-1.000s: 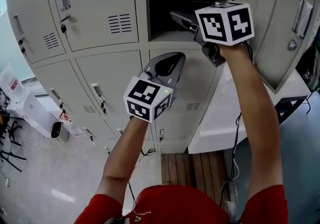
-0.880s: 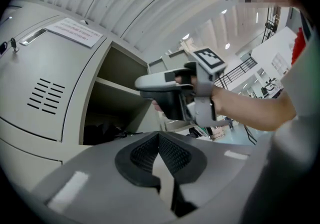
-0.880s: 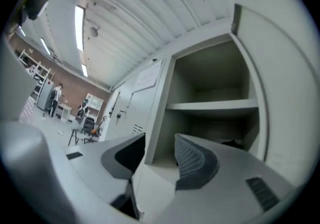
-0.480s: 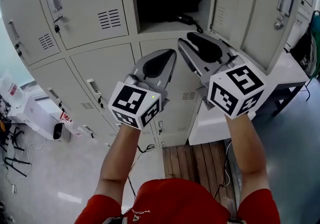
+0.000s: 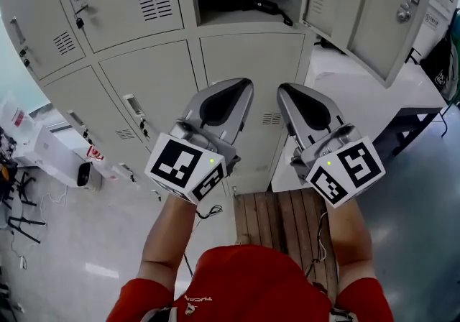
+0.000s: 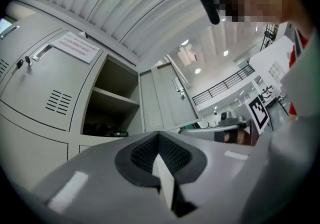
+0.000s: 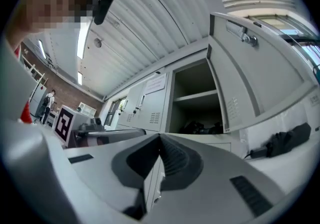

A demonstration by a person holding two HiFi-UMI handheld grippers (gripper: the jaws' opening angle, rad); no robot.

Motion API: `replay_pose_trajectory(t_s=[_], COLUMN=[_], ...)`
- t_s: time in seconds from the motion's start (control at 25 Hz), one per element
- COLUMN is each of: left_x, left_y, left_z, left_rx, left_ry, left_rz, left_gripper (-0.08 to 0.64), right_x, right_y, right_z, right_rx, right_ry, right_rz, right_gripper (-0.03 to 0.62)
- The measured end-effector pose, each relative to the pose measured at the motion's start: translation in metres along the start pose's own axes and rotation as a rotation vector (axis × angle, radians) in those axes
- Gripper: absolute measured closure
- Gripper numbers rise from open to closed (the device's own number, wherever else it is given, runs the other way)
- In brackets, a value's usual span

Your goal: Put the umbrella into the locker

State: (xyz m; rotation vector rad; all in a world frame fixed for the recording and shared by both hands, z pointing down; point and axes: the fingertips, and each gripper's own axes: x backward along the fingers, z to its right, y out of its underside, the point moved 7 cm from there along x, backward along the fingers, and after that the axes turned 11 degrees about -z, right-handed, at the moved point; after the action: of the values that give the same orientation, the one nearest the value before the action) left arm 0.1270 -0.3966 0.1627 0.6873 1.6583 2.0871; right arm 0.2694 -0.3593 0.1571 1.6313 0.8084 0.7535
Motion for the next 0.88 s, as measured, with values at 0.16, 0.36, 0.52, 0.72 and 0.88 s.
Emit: replay_pose_trajectory(t_s=[0.16,0.36,0.52,0.72,0.88], left_x=[0.008,0.019,0.024,0.028,0.03], left_y=[0.011,0.024,0.029,0.029,0.029], left_z=[0.013,0.024,0.03,0.034,0.033], left_rx=[0.008,0.03,0.036,0.026,0.024], left_ry=[0.011,0.019,0.029,0.036,0.032], left_rz=[-0.015,-0.039,-0.052,-0.053,-0.059], left_gripper=[0.555,0.555,0.555,0.555,0.555], right_x=[0.012,0.024,0.029,0.029,0.026], right_y=[0.016,0.029,0.034,0.034,0.032], right_z=[-0.013,-0.024,-0.031,-0.038,-0.041], right_rx=[-0.006,-0.008,-0.009,0.002,0.005], right_ry=[0.009,0.016,0.015,0.008,-0.006], right_rz=[-0.012,-0.03,-0.039,-0.042,-0.045], right_gripper=[0.589,0.589,0.589,0.589,0.589])
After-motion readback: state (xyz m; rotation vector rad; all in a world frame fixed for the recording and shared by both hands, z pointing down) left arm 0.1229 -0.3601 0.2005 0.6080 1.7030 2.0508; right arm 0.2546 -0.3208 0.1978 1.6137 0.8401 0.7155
